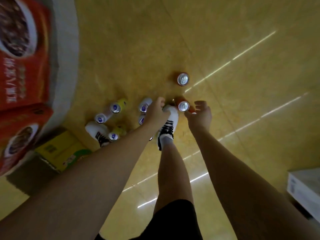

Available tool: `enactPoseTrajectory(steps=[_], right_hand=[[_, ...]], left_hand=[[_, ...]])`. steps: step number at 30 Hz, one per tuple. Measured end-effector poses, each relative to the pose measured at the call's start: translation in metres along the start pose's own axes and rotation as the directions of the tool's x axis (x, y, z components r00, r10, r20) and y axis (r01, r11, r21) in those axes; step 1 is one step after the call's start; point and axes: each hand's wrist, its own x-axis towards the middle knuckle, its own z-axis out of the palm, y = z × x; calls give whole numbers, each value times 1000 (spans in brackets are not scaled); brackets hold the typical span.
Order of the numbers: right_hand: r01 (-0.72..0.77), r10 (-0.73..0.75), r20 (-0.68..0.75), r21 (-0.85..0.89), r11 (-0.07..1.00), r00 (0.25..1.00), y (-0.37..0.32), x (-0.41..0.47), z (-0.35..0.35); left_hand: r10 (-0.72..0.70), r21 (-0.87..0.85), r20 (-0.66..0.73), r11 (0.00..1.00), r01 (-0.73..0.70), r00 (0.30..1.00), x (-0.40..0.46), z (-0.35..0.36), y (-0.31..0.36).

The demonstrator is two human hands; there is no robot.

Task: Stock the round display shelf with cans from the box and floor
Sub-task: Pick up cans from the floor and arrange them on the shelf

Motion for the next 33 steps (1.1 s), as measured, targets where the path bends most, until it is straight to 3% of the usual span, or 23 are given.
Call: enactPoseTrajectory(steps=[8,18,26,33], right_hand=[[-77,86,110,-82,994,990,47,64,54],[-69,110,203,-199,977,973,66,107,104],[-42,71,182,-161,986,981,42,93,75],[105,-62,247,-167,980,967,-24,52,31]], left_hand=[[61,192,80,978,-76,995,69,54,-43],[57,210,63,975,-69,996,126,81,-69],[33,234,102,971,-56,994,107,71,-65],[158,296,130,936,-191,979,83,27,-34]])
